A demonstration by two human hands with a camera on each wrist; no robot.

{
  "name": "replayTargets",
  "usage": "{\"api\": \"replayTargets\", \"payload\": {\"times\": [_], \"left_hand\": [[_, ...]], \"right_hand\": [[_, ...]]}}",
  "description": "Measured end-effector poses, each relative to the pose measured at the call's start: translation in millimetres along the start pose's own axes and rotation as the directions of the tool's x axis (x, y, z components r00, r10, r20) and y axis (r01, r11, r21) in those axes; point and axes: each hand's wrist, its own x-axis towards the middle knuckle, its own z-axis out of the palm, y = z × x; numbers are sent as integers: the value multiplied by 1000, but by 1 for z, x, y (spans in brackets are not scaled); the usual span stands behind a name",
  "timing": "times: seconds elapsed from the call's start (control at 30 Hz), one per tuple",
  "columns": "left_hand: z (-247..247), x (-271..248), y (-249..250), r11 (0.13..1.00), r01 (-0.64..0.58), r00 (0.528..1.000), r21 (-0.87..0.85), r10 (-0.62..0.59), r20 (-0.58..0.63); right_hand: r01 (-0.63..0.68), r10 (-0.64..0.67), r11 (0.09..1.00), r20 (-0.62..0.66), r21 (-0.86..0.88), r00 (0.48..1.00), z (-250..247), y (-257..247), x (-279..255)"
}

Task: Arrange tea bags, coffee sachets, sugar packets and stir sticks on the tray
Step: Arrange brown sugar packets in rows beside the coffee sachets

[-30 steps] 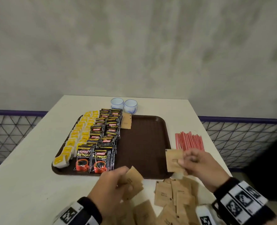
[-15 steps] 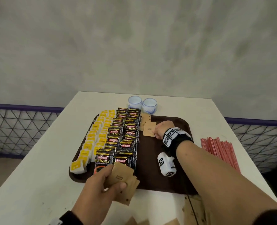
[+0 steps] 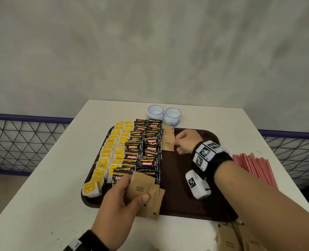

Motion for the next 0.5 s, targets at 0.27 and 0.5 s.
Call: {"api": "replayTargets", "payload": {"times": [0.27, 0.5], "left_hand": [[3, 17, 7, 992, -89, 992, -89, 81, -94], [11, 15, 16, 985, -41, 999, -170, 41, -3]], "right_hand": [[-47, -226, 924, 641, 379, 734, -10, -1, -149], [72, -188, 960, 436, 269, 880, -14, 8, -152]]}}
